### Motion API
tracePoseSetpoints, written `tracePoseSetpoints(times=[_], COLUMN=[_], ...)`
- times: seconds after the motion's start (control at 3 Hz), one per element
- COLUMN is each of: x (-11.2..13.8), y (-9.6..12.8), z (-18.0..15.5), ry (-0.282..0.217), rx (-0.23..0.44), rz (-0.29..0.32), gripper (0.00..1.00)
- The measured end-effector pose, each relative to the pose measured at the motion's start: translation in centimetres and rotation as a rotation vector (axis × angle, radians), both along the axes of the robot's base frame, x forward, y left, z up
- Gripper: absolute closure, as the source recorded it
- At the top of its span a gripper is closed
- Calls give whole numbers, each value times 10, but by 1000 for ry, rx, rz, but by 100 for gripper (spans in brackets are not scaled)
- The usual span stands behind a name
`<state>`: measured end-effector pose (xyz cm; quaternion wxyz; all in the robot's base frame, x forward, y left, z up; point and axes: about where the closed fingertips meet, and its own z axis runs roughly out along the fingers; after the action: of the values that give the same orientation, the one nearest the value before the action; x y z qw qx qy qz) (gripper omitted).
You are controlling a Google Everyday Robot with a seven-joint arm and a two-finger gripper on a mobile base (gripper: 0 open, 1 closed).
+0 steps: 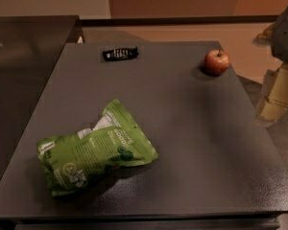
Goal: Move apple near green rice chip bag
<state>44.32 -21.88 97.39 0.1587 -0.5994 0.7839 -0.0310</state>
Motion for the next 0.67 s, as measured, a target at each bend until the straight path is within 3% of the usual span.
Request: tracePoseSetpoints(times=[0.67], x=[65], y=[-21], z=[-20], ry=[-12], rx=[91], rz=[-89], gripper=[0])
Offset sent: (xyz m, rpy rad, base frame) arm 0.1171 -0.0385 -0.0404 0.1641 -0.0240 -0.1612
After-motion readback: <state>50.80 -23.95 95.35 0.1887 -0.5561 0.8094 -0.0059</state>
